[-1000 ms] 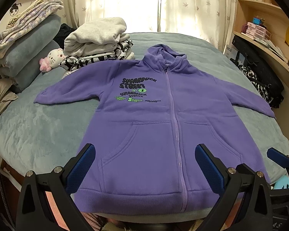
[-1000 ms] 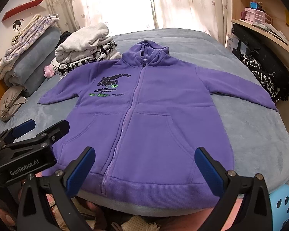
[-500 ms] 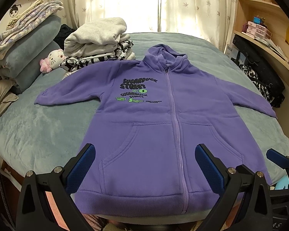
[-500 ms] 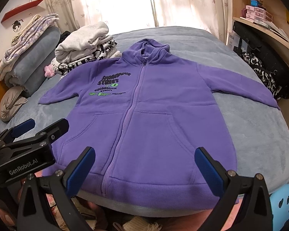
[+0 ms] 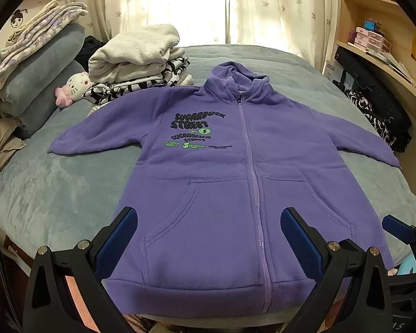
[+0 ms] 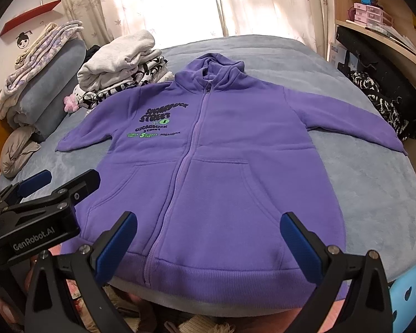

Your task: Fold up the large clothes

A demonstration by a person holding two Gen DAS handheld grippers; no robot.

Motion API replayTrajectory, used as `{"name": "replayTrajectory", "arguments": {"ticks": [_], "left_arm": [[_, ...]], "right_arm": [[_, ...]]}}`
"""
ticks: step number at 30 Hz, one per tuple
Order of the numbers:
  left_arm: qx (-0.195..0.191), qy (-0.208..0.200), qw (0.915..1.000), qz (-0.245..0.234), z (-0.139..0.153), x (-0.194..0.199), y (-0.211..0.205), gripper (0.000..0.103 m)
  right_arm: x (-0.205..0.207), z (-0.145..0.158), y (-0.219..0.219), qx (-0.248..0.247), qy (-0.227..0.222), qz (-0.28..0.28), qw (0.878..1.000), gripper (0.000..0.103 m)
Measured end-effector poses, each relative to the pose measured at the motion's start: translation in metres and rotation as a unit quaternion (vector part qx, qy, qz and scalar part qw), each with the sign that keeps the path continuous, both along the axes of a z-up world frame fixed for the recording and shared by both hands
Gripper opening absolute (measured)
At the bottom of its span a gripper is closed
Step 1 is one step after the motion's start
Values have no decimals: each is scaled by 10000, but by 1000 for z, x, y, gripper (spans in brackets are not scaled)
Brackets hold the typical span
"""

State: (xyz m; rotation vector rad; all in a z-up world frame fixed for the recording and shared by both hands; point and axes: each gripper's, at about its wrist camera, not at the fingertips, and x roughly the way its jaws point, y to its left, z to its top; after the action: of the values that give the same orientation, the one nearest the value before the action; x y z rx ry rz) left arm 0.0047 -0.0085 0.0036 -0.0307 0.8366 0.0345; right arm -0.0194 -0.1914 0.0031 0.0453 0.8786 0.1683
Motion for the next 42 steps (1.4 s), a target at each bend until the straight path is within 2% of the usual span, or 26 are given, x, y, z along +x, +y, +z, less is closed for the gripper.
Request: {"name": "replayTrajectory", "arguments": {"ticks": [3,10,16,20,26,33,36,39,42], "left_arm": [[-155,-34,9997,-182,1,4,-3,102],[210,-175,9996,-114,7,16,-13,102],[106,-179,9996,-169,17,38,-15,102],[0,-283,9993,-239,31,59,-19,102],[-34,-398,9986,-361,62,98,-41,102],[-114,-850,9943,-632,109,145,-85,102],[-190,-1015,9905,-913,127,169,-113,102],[-336,-992,9880,-1133,135,196,-144,102],[-469,-1033,9857,-1249,131,219,-171,102]], "right_arm": [[5,-3,1,-20,21,84,10000,103],[12,2,-4,-52,-164,57,9998,103],[28,15,-23,7,-392,-86,9992,103],[42,39,-49,316,-790,-192,9962,103],[67,92,-97,380,-1500,-589,9862,103],[91,148,-135,-420,-1936,-676,9779,103],[98,160,-156,-826,-2155,-908,9688,103],[110,166,-182,-1252,-2304,-1261,9567,103],[132,157,-223,-1326,-2061,-1767,9533,103]]}}
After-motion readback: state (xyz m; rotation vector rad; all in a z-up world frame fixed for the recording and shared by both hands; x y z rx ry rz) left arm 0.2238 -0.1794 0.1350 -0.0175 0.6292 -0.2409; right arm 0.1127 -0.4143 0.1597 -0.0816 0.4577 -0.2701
